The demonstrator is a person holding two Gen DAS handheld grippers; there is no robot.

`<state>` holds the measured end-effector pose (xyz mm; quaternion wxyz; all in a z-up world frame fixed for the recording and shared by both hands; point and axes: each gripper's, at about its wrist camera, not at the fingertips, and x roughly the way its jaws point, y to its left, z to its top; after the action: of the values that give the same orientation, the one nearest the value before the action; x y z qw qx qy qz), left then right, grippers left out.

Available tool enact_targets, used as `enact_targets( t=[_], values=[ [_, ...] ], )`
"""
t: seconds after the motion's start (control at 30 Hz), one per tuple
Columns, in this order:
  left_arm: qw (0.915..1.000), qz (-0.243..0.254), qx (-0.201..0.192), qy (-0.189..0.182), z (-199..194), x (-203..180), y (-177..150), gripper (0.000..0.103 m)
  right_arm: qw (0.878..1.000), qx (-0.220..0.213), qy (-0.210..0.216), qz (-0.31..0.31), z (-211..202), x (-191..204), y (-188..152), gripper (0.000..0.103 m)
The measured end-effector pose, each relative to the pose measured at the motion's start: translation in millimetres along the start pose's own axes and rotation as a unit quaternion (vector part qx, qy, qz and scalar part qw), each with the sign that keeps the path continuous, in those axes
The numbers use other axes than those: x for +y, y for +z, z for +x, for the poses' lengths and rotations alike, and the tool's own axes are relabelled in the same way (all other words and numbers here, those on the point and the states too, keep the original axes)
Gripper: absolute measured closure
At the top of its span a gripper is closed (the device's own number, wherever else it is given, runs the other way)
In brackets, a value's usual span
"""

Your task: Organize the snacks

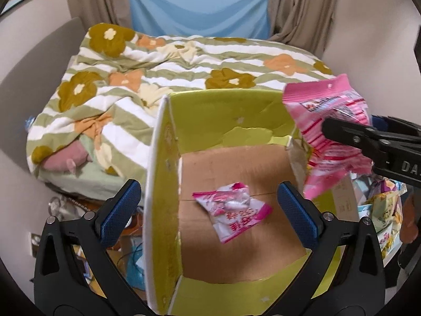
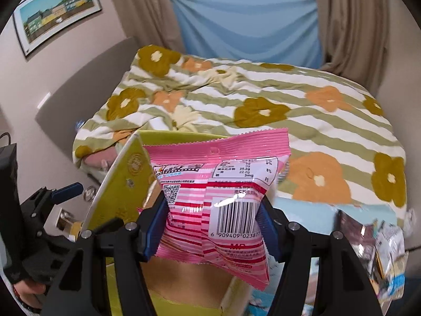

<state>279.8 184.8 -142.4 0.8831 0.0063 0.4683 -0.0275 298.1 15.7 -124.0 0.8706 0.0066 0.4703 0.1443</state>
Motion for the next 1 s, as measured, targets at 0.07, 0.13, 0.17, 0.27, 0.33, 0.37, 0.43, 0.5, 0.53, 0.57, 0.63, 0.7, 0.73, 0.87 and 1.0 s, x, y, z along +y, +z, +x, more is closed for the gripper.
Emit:
enact_targets(
  t=[0.07,0.13,0.17,0.27,0.33,0.37,0.43,0.5,0.53,0.57,0.63,0.7,0.73,0.87,1.0],
  values=[
    [1.0,-0.005,0.002,0.002,2,5,0,0.0,1.0,0.008,0.009,-0.009,13,4,4,0.043],
    [1.0,-0.009,0.003,0.004,5,9,1,0.0,1.0,0.013,0.012,-0.014,24,6,6,0.043],
    [0.9999,-0.009,0.004,0.006,7,11,1,0.0,1.0,0.013,0.007,-0.015,32,6,6,0.043],
    [0.9999,-0.01,0.009,0.011,13,14,1,0.0,1.0,0.002,-0.004,-0.017,44,4,4,0.014],
    [0.9998,-0.011,0.012,0.013,16,15,0,0.0,1.0,-0.009,-0.005,-0.022,43,5,3,0.0],
    [0.9998,-0.013,0.013,0.012,17,16,0,0.0,1.0,-0.011,-0.007,-0.027,41,6,2,0.0],
    [0.9997,-0.016,0.016,0.01,19,16,-2,0.0,0.999,-0.011,-0.008,-0.033,38,7,0,0.0],
    [0.9997,-0.016,0.016,0.014,18,16,-3,0.0,0.999,-0.006,-0.006,-0.031,35,8,1,0.0],
    [0.9996,-0.015,0.014,0.019,16,16,-3,0.0,1.0,-0.005,-0.005,-0.03,34,8,2,0.0],
    [0.9996,-0.013,0.013,0.024,14,15,-3,0.0,1.0,-0.006,-0.005,-0.028,31,8,2,0.0],
    [0.9994,-0.007,0.006,0.034,7,14,-3,0.0,1.0,-0.009,-0.002,-0.024,23,9,3,0.0],
    [0.9992,-0.005,-0.005,0.04,-2,15,-4,0.0,1.0,-0.012,0.0,-0.018,12,9,1,0.0],
    [0.9992,-0.008,-0.01,0.037,-7,16,-4,0.0,1.0,-0.013,0.001,-0.016,8,10,-1,0.0],
    [0.9994,-0.016,-0.024,0.016,-27,19,0,0.0,1.0,-0.019,-0.012,-0.01,-17,16,-5,0.0],
    [0.9986,-0.006,-0.051,0.007,-52,13,3,0.0,0.999,-0.036,-0.026,0.003,-44,17,-11,0.0]
  ],
)
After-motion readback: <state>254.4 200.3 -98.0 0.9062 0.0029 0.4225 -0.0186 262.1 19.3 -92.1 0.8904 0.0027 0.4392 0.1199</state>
